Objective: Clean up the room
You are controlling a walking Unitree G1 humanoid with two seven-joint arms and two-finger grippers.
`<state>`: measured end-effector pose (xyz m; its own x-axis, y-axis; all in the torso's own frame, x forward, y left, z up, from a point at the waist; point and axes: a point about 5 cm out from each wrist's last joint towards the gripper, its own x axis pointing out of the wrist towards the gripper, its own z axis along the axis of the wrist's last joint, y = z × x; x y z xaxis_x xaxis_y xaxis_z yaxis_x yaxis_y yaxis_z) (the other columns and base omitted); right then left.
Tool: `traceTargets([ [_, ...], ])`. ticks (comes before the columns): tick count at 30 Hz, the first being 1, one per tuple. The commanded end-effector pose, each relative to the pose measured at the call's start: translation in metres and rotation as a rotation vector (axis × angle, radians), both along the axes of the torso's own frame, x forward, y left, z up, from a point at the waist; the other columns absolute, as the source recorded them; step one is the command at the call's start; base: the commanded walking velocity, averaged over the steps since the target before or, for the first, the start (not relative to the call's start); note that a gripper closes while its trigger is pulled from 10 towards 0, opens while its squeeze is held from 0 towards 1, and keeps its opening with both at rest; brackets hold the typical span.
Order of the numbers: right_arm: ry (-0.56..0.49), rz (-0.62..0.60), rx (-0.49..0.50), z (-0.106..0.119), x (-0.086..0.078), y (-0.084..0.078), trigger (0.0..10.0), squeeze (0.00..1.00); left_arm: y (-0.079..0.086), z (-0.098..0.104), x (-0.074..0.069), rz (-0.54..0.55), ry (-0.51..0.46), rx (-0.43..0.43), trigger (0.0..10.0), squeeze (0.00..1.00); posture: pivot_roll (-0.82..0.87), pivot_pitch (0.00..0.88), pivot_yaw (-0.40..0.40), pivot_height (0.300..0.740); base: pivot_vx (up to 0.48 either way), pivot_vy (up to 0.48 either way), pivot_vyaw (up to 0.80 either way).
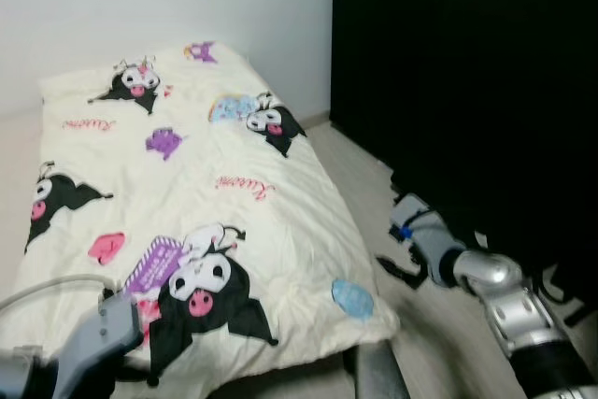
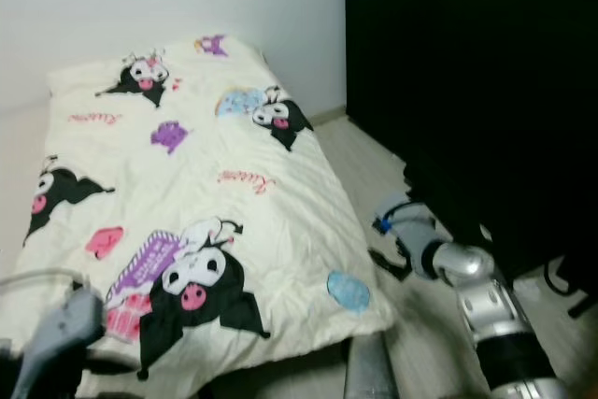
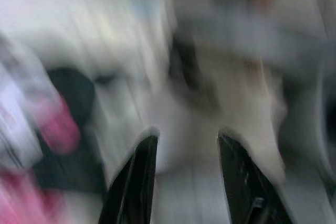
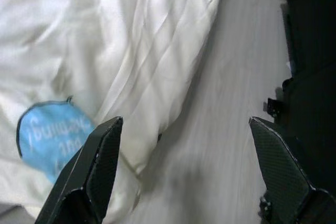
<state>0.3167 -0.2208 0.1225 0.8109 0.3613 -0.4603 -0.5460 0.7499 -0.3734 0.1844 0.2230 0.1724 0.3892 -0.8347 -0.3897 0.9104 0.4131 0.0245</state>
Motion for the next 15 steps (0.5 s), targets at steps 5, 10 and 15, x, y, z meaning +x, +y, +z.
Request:
traceTargets([
  [5,-0.097,-0.060,0.120,0.010,0.008,0.007,10.0,0.00,0.000,-0.016,0.073,0.562,-0.150,-0.417,10.0,0.00,-0.17,0.093,0.066,0.571,0.000,0.000,0.00],
  [10,-0.129,-0.097,0.194,0.010,0.009,0.010,10.0,0.00,0.011,-0.053,0.095,0.949,-0.071,-0.512,10.0,0.00,-0.18,0.089,0.062,0.580,0.000,0.000,0.00],
  [15,-0.131,-0.096,0.264,0.001,0.008,0.023,10.0,0.00,0.019,-0.122,0.088,1.287,0.144,-0.441,10.0,0.00,-0.20,0.078,0.058,0.599,0.000,0.000,0.00],
])
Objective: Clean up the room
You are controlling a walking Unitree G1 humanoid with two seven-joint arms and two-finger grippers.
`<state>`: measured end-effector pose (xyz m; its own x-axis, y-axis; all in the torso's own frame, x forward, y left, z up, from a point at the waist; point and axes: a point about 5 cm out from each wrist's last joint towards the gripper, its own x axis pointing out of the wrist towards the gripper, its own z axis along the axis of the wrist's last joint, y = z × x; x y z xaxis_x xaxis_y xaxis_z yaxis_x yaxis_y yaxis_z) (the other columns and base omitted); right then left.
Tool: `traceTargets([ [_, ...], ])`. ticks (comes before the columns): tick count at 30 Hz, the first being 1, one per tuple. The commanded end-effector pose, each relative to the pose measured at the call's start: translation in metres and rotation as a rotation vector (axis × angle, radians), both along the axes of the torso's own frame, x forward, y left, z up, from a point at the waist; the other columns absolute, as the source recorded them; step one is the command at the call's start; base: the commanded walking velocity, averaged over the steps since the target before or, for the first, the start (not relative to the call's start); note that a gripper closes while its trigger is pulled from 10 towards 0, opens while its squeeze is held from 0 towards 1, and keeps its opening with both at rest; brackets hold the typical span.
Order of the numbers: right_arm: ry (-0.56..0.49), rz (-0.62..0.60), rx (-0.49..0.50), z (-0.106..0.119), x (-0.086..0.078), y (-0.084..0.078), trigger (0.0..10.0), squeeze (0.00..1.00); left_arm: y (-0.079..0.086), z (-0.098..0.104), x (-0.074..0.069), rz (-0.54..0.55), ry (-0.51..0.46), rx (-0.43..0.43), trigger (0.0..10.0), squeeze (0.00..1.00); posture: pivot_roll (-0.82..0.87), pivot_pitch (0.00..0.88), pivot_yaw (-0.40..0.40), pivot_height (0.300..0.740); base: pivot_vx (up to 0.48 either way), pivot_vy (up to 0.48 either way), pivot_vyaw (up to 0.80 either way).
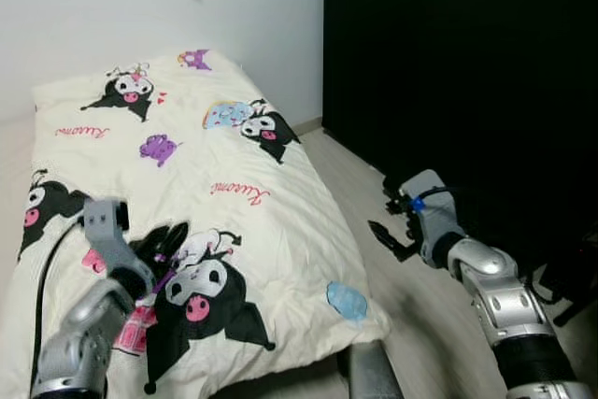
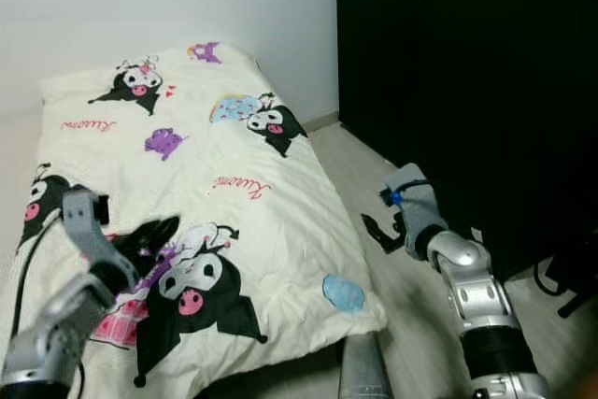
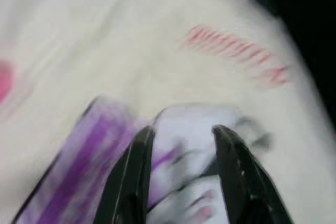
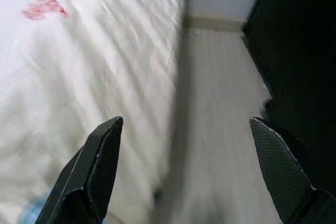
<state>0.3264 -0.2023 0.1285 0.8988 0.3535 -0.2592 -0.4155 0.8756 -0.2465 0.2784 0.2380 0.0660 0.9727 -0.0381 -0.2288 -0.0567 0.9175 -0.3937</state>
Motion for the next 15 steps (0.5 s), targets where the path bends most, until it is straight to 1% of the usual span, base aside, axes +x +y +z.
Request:
traceTargets([
  [1,0.003,0.020,0.033,-0.006,-0.003,0.006,10.0,0.00,0.002,-0.022,-0.008,0.067,0.090,-0.008,10.0,0.00,-0.20,0.078,0.058,0.604,0.000,0.000,0.00],
  [2,0.006,0.026,0.040,-0.008,-0.003,0.008,10.0,0.00,0.000,-0.028,-0.009,0.062,0.114,0.008,10.0,0.00,-0.20,0.076,0.058,0.608,-0.480,0.000,0.00],
  [4,0.006,0.026,0.040,-0.008,-0.003,0.008,10.0,0.00,0.000,-0.028,-0.009,0.062,0.114,0.008,10.0,0.00,-0.20,0.076,0.058,0.608,-0.480,0.000,0.00],
  [6,0.011,0.034,0.050,-0.011,-0.004,0.012,10.0,0.00,-0.002,-0.034,-0.009,0.072,0.132,0.018,10.0,0.00,-0.20,0.071,0.062,0.617,-0.480,0.000,0.00],
  [7,0.011,0.035,0.055,-0.013,-0.005,0.013,10.0,0.00,-0.002,-0.036,-0.008,0.097,0.128,0.015,10.0,0.00,-0.20,0.068,0.061,0.622,0.000,0.000,0.00],
  [8,0.011,0.035,0.055,-0.013,-0.005,0.013,10.0,0.00,-0.002,-0.036,-0.008,0.097,0.128,0.015,10.0,0.00,-0.20,0.068,0.061,0.622,0.000,0.000,0.00],
  [10,0.015,0.034,0.067,-0.016,-0.006,0.015,10.0,0.00,-0.001,-0.042,-0.006,0.133,0.135,0.035,10.0,0.00,-0.20,0.063,0.063,0.631,0.000,0.000,0.00],
  [12,0.019,0.032,0.068,-0.019,-0.006,0.015,10.0,0.00,0.000,-0.044,-0.006,0.142,0.138,0.046,10.0,0.00,-0.21,0.059,0.065,0.636,0.000,0.000,0.00],
  [13,0.026,0.028,0.070,-0.022,-0.007,0.015,10.0,0.00,0.000,-0.049,-0.007,0.147,0.158,0.070,10.0,0.00,-0.21,0.057,0.068,0.641,0.000,0.000,0.00],
  [14,0.026,0.028,0.070,-0.022,-0.007,0.015,10.0,0.00,0.000,-0.049,-0.007,0.147,0.158,0.070,10.0,0.00,-0.21,0.057,0.068,0.641,0.000,0.000,0.00],
  [15,0.034,0.024,0.071,-0.025,-0.008,0.015,10.0,0.00,0.000,-0.054,-0.009,0.150,0.177,0.082,10.0,0.00,-0.21,0.054,0.069,0.645,0.000,0.000,0.00],
])
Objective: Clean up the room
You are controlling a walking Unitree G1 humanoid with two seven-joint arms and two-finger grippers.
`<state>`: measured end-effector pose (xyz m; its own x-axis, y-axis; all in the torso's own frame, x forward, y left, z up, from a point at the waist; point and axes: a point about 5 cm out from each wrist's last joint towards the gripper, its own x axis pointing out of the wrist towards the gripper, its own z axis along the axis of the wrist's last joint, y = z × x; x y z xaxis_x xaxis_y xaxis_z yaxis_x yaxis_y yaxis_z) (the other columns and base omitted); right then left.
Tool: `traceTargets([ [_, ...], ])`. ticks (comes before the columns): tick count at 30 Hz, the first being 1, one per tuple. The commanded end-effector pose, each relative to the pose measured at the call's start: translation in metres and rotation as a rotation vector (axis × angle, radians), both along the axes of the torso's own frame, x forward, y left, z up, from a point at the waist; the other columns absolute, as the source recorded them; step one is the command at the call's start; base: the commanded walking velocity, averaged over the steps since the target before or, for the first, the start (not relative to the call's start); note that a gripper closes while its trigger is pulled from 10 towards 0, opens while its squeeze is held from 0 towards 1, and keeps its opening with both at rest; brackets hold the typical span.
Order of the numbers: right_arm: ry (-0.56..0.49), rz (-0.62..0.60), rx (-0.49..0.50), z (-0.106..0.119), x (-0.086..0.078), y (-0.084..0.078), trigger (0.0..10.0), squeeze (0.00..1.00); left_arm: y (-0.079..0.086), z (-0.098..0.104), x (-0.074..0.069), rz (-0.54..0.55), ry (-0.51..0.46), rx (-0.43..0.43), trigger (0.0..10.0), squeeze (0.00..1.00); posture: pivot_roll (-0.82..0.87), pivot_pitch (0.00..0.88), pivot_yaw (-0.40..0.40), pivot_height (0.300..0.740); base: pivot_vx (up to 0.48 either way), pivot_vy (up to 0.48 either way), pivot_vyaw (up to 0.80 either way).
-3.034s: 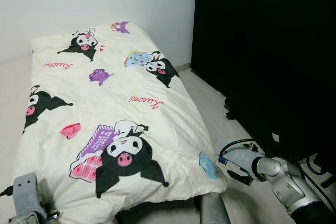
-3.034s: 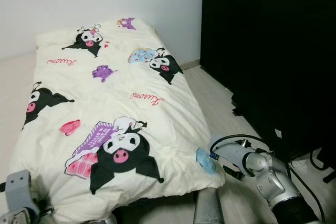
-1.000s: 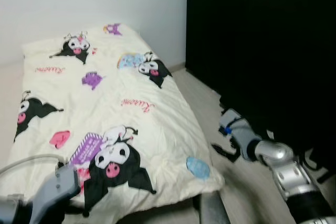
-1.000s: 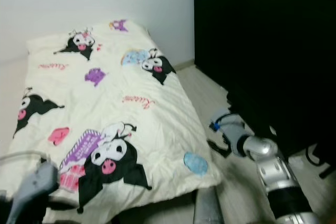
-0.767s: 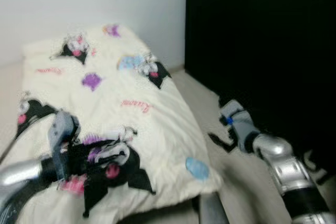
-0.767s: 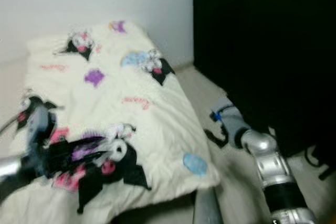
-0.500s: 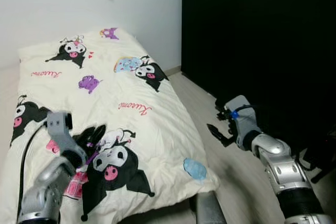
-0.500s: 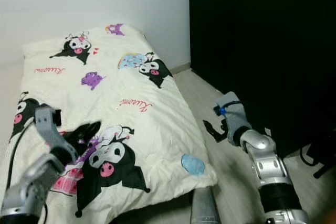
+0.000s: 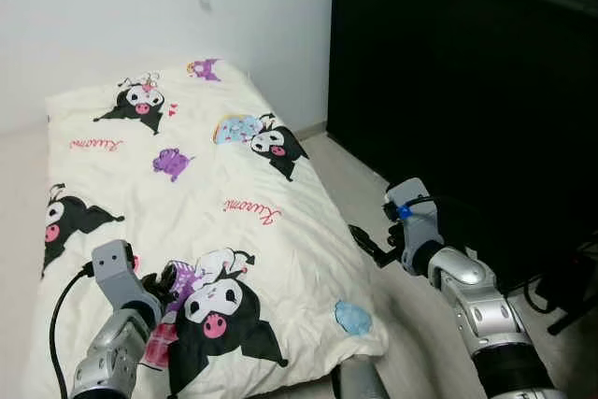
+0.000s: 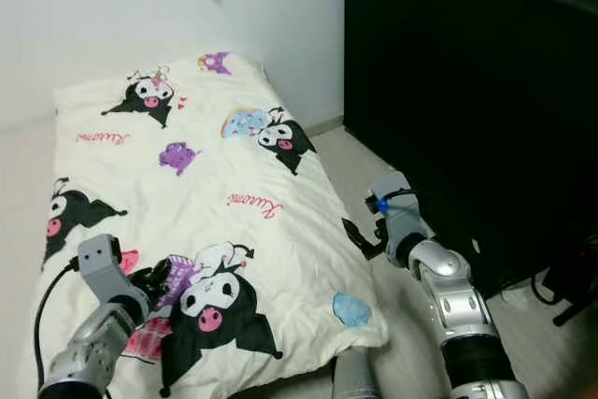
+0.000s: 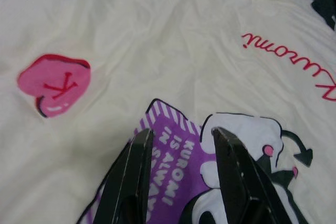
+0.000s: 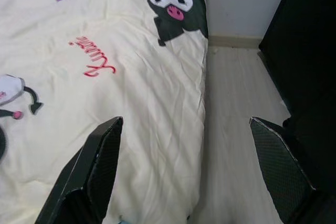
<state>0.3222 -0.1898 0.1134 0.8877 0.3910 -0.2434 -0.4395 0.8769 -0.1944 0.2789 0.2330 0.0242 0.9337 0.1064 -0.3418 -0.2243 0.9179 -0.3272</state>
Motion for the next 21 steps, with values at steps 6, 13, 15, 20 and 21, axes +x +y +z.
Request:
traceTargets([
  [6,0.074,-0.024,0.010,-0.027,-0.009,-0.001,10.0,0.00,0.010,-0.032,-0.023,0.034,0.154,0.054,10.0,0.00,-0.21,0.048,0.072,0.668,0.000,0.000,0.00],
  [13,0.109,-0.042,0.014,-0.039,-0.011,-0.002,10.0,0.00,0.013,-0.046,-0.035,0.040,0.222,0.075,10.0,0.00,-0.21,0.042,0.074,0.682,0.000,0.000,0.00],
  [15,0.153,-0.073,0.021,-0.054,-0.016,-0.005,10.0,0.00,0.015,-0.059,-0.048,0.048,0.288,0.082,10.0,0.00,-0.21,0.038,0.078,0.691,0.000,0.000,0.00],
  [20,0.217,-0.117,0.029,-0.074,-0.025,-0.011,10.0,0.00,0.015,-0.071,-0.064,0.056,0.358,0.083,10.0,0.00,-0.21,0.038,0.078,0.705,0.000,0.000,0.00],
  [21,0.237,-0.132,0.036,-0.079,-0.028,-0.013,10.0,0.00,0.016,-0.074,-0.068,0.060,0.378,0.082,10.0,0.00,-0.21,0.038,0.077,0.710,0.000,0.000,0.00],
])
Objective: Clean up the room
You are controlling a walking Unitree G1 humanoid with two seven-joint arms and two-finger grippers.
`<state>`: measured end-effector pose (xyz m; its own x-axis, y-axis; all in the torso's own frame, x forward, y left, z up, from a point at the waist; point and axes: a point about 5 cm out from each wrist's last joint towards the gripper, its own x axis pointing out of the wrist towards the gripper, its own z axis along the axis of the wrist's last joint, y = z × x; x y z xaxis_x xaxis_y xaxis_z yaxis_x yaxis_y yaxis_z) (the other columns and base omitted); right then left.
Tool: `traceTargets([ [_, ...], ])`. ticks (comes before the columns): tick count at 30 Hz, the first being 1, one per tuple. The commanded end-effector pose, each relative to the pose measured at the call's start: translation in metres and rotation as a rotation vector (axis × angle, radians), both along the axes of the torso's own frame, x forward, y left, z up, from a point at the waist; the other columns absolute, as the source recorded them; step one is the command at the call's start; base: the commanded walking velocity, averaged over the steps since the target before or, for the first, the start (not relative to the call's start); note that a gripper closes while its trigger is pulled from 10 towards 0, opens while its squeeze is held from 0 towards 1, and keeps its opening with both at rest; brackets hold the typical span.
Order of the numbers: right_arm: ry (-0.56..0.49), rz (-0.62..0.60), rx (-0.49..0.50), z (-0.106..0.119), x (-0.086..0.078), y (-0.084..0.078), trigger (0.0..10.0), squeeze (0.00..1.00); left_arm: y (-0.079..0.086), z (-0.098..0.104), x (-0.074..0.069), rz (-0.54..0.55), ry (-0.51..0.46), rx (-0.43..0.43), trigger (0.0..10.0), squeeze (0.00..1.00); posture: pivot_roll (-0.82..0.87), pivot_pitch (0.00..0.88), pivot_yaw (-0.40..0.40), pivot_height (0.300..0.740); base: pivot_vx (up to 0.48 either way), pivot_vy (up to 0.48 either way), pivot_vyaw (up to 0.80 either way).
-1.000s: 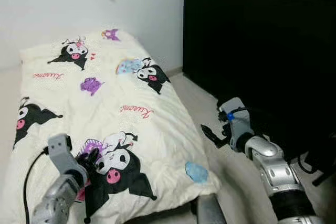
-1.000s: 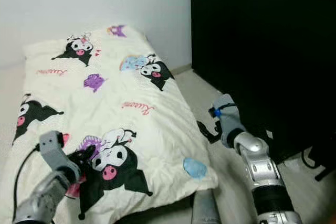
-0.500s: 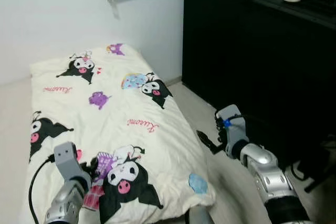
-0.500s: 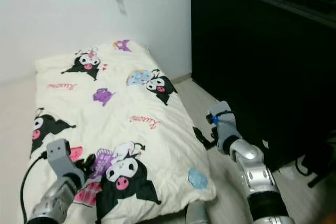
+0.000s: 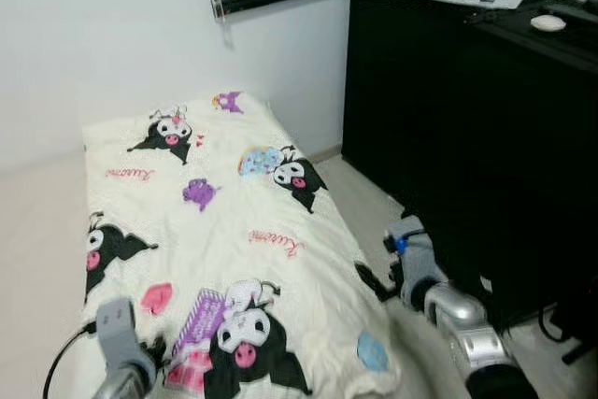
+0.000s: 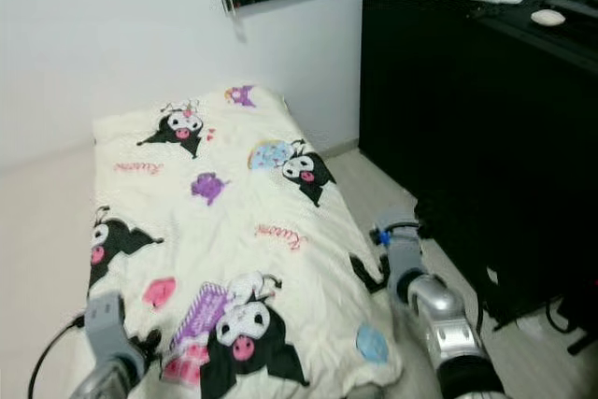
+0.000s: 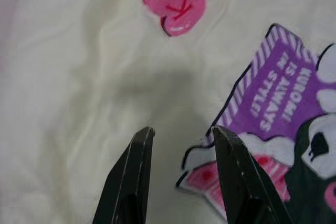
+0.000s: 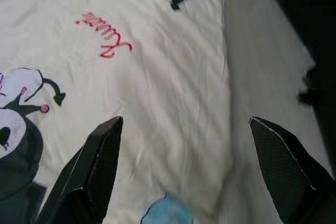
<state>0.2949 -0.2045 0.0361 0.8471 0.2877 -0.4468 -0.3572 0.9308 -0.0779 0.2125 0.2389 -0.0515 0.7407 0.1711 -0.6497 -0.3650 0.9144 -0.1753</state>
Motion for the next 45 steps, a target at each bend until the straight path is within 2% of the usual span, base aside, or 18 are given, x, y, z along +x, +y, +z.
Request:
traceTargets([
  [1,0.020,-0.022,0.011,-0.009,-0.005,-0.001,10.0,0.00,0.010,-0.002,-0.007,0.008,0.031,0.039,10.0,0.00,-0.21,0.038,0.077,0.714,0.000,0.000,0.00],
  [4,0.044,-0.035,0.006,-0.016,-0.010,-0.003,10.0,0.00,0.010,-0.006,-0.012,0.010,0.051,0.038,10.0,0.00,-0.21,0.039,0.079,0.719,0.000,0.000,0.00],
  [6,0.120,-0.092,-0.012,-0.036,-0.024,-0.010,10.0,0.00,0.008,-0.017,-0.029,0.008,0.132,0.041,10.0,0.00,-0.20,0.038,0.077,0.728,0.000,0.000,0.00],
  [7,0.120,-0.092,-0.012,-0.036,-0.024,-0.010,10.0,0.00,0.008,-0.017,-0.029,0.008,0.132,0.041,10.0,0.00,-0.20,0.038,0.077,0.728,0.000,0.000,0.00],
  [12,0.212,-0.195,-0.054,-0.062,-0.046,-0.018,10.0,0.00,0.001,-0.034,-0.058,0.001,0.267,0.033,10.0,0.00,-0.21,0.032,0.076,0.740,0.000,0.000,0.00],
  [14,0.212,-0.195,-0.054,-0.062,-0.046,-0.018,10.0,0.00,0.001,-0.034,-0.058,0.001,0.267,0.033,10.0,0.00,-0.21,0.032,0.076,0.740,0.000,0.000,0.00],
  [15,0.234,-0.255,-0.069,-0.068,-0.054,-0.025,10.0,0.00,-0.004,-0.038,-0.064,-0.001,0.298,0.016,10.0,0.00,-0.21,0.026,0.073,0.740,-0.480,0.000,0.00],
  [17,0.234,-0.255,-0.069,-0.068,-0.054,-0.025,10.0,0.00,-0.004,-0.038,-0.064,-0.001,0.298,0.016,10.0,0.00,-0.21,0.026,0.073,0.740,-0.480,0.000,0.00],
  [20,0.279,-0.278,-0.099,-0.078,-0.066,-0.029,10.0,0.00,-0.008,-0.041,-0.068,-0.002,0.318,0.007,10.0,0.00,-0.21,0.024,0.068,0.740,-0.480,0.000,0.41],
  [25,0.303,-0.276,-0.115,-0.084,-0.072,-0.027,10.0,0.00,-0.008,-0.041,-0.069,-0.003,0.313,0.011,10.0,0.00,-0.20,0.023,0.066,0.740,-0.480,0.000,0.78],
  [39,0.324,-0.298,-0.098,-0.090,-0.079,-0.025,10.0,0.00,-0.010,-0.041,-0.067,-0.098,0.329,0.064,10.0,0.00,-0.20,0.023,0.072,0.740,0.000,0.000,0.78],
  [45,0.325,-0.303,-0.089,-0.092,-0.081,-0.025,10.0,0.00,-0.009,-0.041,-0.067,-0.177,0.351,0.121,10.0,0.00,-0.20,0.025,0.073,0.740,0.000,-0.072,0.78],
])
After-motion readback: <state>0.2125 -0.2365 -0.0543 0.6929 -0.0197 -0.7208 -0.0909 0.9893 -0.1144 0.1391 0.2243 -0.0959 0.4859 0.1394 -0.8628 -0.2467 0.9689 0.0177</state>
